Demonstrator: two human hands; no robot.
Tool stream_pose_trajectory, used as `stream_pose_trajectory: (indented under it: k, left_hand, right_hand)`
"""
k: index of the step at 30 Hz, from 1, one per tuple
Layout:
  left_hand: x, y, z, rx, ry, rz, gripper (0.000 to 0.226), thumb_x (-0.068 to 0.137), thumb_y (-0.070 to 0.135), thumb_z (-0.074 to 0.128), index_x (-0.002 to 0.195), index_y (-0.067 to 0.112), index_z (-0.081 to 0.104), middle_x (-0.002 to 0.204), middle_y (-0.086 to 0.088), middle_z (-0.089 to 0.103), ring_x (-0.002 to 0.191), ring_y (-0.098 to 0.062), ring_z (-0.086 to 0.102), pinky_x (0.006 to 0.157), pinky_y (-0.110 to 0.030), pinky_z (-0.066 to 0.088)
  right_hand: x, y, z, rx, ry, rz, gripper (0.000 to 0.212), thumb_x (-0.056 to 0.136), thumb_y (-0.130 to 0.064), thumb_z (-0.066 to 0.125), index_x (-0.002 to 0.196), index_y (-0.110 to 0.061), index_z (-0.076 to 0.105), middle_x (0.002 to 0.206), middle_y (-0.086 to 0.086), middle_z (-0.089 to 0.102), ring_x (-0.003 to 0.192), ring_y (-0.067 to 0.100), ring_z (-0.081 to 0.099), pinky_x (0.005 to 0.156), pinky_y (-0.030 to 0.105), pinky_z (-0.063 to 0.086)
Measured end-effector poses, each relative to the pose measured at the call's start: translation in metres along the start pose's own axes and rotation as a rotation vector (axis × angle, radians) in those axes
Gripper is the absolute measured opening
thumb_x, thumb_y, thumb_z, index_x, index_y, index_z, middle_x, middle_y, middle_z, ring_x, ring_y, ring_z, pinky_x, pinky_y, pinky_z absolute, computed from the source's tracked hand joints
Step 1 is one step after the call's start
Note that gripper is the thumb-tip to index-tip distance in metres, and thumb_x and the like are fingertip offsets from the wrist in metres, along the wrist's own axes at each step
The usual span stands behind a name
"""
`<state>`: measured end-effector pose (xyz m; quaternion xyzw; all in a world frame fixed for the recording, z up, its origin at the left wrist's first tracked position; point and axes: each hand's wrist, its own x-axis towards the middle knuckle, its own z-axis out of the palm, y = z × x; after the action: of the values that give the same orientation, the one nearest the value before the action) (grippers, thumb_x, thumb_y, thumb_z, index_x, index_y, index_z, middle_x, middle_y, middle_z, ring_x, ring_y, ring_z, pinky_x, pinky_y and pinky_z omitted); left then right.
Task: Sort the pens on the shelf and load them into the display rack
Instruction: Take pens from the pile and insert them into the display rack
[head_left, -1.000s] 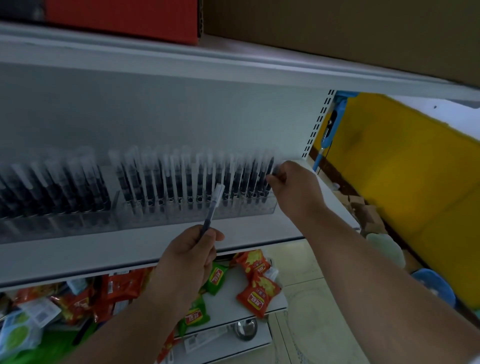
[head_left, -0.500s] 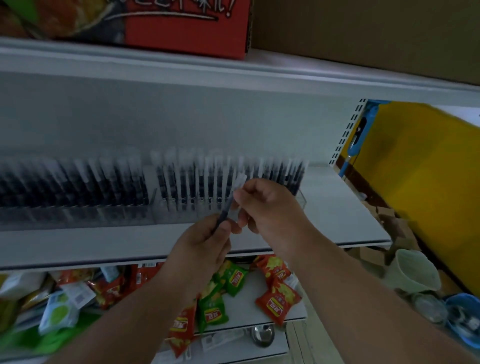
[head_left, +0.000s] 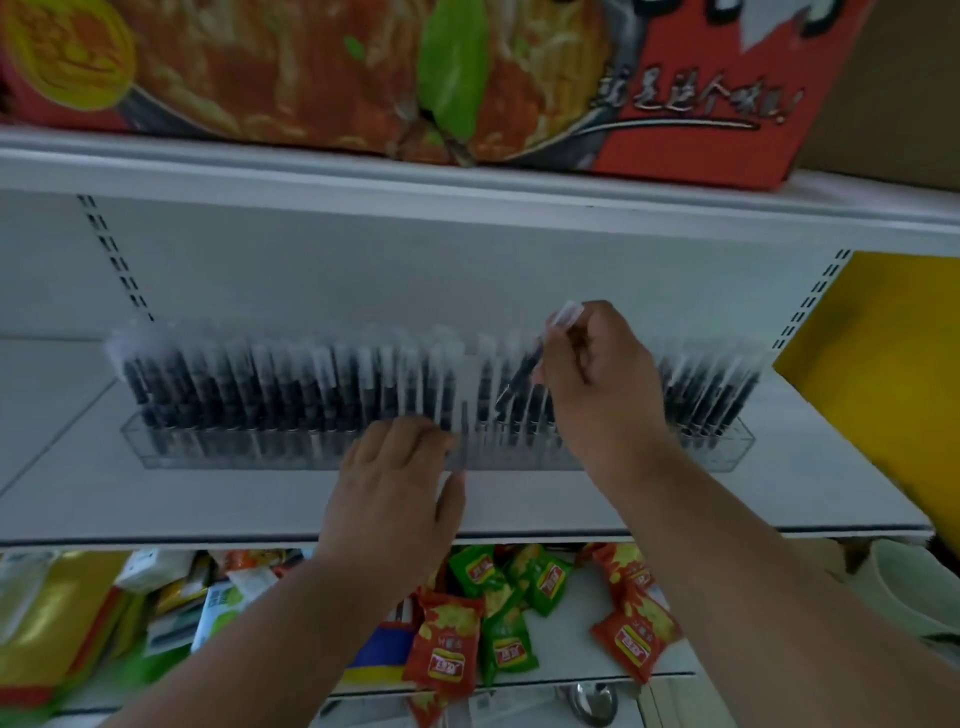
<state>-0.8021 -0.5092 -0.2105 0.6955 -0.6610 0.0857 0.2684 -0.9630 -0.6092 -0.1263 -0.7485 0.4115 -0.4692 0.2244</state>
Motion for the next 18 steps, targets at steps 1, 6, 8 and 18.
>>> stream_pose_trajectory:
  k: [1, 6, 8, 18]
  left_hand:
    - [0.001, -0.003, 0.000, 0.019, -0.004, 0.039, 0.040, 0.090, 0.038, 0.043, 0.114, 0.015, 0.065, 0.115, -0.002, 0.058, 0.106, -0.025, 0.052, 0.091, -0.040, 0.046]
    - [0.008, -0.017, 0.006, 0.113, -0.068, 0.139, 0.049, 0.087, 0.037, 0.043, 0.125, 0.014, 0.061, 0.120, -0.004, 0.058, 0.110, -0.027, 0.051, 0.095, -0.042, 0.043]
    - [0.009, -0.021, 0.009, 0.108, -0.082, 0.154, 0.050, 0.086, 0.037, 0.044, 0.127, 0.014, 0.060, 0.120, -0.004, 0.057, 0.110, -0.028, 0.050, 0.096, -0.042, 0.042]
    - [0.011, -0.029, 0.007, 0.087, -0.154, 0.177, 0.054, 0.084, 0.039, 0.045, 0.130, 0.014, 0.058, 0.121, -0.005, 0.057, 0.111, -0.030, 0.051, 0.095, -0.045, 0.043]
  right_hand:
    - [0.000, -0.002, 0.005, -0.039, -0.013, -0.020, 0.020, 0.100, -0.030, 0.047, 0.094, -0.012, 0.053, 0.076, 0.011, 0.065, 0.066, 0.026, 0.063, 0.058, 0.043, 0.052]
    - [-0.009, -0.002, 0.028, -0.284, -0.109, -0.085, 0.020, 0.101, -0.027, 0.048, 0.089, -0.011, 0.047, 0.067, -0.001, 0.048, 0.056, 0.011, 0.046, 0.050, 0.032, 0.039]
    - [-0.012, -0.002, 0.037, -0.374, -0.185, -0.053, 0.020, 0.101, -0.027, 0.047, 0.086, -0.014, 0.042, 0.066, -0.006, 0.039, 0.055, 0.005, 0.037, 0.048, 0.026, 0.028]
    - [-0.025, -0.002, 0.055, -0.452, -0.135, 0.144, 0.023, 0.099, -0.026, 0.053, 0.083, -0.014, 0.043, 0.070, -0.004, 0.046, 0.061, 0.004, 0.043, 0.051, 0.025, 0.030]
